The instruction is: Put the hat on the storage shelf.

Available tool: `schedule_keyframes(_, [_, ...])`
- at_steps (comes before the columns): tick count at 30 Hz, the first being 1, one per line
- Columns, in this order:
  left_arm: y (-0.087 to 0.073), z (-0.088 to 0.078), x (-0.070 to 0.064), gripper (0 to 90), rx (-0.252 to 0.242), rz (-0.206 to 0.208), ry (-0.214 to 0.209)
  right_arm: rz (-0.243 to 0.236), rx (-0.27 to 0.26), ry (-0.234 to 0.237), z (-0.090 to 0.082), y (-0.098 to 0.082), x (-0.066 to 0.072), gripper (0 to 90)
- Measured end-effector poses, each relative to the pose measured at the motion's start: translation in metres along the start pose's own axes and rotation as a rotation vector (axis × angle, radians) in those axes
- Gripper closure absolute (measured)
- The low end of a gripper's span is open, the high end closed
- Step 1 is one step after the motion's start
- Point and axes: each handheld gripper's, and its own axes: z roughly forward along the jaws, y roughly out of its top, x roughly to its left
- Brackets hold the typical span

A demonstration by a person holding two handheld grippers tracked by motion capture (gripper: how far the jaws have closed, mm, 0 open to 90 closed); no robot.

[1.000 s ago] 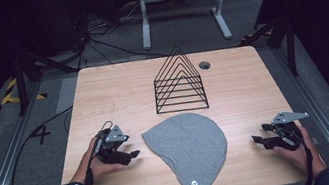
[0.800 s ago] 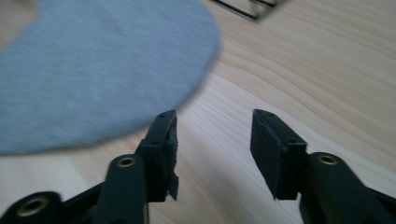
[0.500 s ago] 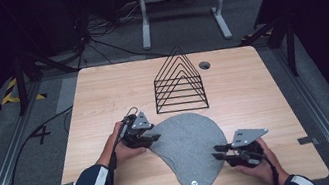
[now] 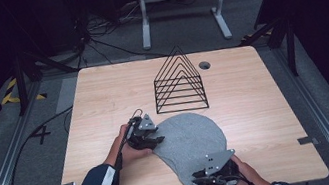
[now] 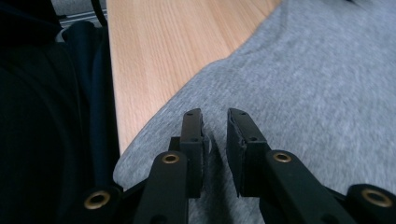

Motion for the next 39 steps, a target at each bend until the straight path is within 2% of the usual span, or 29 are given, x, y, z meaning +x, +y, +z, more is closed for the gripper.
schedule_keyframes(3, [-0.007, -0.007, -0.008, 55.4, 0.011, -0.007, -0.002, 0.019, -0.001, 0.008, -0.006, -0.006, -0.005, 77.6])
schedule_keyframes(6, [-0.018, -0.016, -0.019, 55.6, 0.003, -0.029, -0.007, 0.035, 0.014, -0.005, -0.013, -0.011, -0.012, 77.5])
schedule_keyframes(11, [-0.036, -0.032, -0.045, 54.6, -0.004, -0.051, -0.017, 0.058, 0.029, -0.062, -0.027, -0.021, -0.027, 76.2])
schedule_keyframes(15, [-0.042, -0.038, -0.066, 54.7, -0.006, -0.062, -0.018, 0.102, 0.021, -0.091, -0.035, -0.029, -0.037, 76.4])
schedule_keyframes(18, [-0.042, -0.042, -0.079, 54.7, 0.012, -0.056, -0.026, 0.114, 0.031, -0.111, -0.039, -0.032, -0.041, 76.3])
schedule_keyframes(19, [-0.042, -0.043, -0.083, 54.7, 0.022, -0.042, -0.028, 0.117, 0.035, -0.117, -0.040, -0.033, -0.042, 76.3])
schedule_keyframes(20, [-0.041, -0.044, -0.087, 54.7, 0.029, -0.042, -0.042, 0.124, 0.039, -0.123, -0.042, -0.034, -0.042, 76.3])
schedule_keyframes(23, [-0.040, -0.047, -0.094, 53.5, 0.043, -0.007, -0.053, 0.139, 0.055, -0.143, -0.046, -0.036, -0.045, 73.1])
schedule_keyframes(24, [-0.040, -0.048, -0.094, 49.0, 0.033, -0.007, -0.048, 0.148, 0.064, -0.164, -0.049, -0.036, -0.048, 67.5])
schedule_keyframes(25, [-0.038, -0.051, -0.089, 47.9, 0.005, -0.024, -0.036, 0.150, 0.060, -0.181, -0.051, -0.035, -0.050, 66.1])
schedule_keyframes(28, [-0.035, -0.057, -0.073, 39.1, -0.040, -0.080, 0.018, 0.189, 0.010, -0.211, -0.057, -0.032, -0.058, 59.4])
schedule_keyframes(29, [-0.035, -0.057, -0.073, 36.9, -0.040, -0.080, 0.018, 0.198, -0.003, -0.235, -0.059, -0.029, -0.063, 55.5])
schedule_keyframes(30, [-0.033, -0.057, -0.061, 33.4, -0.042, -0.107, 0.060, 0.204, -0.005, -0.264, -0.059, -0.026, -0.069, 53.7])
schedule_keyframes(31, [-0.033, -0.055, -0.054, 31.0, -0.036, -0.115, 0.063, 0.211, -0.003, -0.273, -0.059, -0.024, -0.073, 51.1])
schedule_keyframes(33, [-0.032, -0.048, -0.041, 29.2, -0.012, -0.130, 0.103, 0.228, -0.006, -0.290, -0.056, -0.020, -0.083, 45.3])
schedule_keyframes(35, [-0.031, -0.042, -0.030, 26.9, -0.005, -0.136, 0.107, 0.241, 0.002, -0.312, -0.050, -0.016, -0.095, 39.3])
schedule_keyframes(36, [-0.031, -0.042, -0.030, 26.0, -0.005, -0.136, 0.107, 0.247, -0.002, -0.316, -0.047, -0.014, -0.100, 38.1])
schedule_keyframes(39, [-0.026, -0.028, -0.012, 22.0, 0.027, -0.164, 0.077, 0.277, 0.002, -0.310, -0.039, -0.012, -0.112, 33.0])
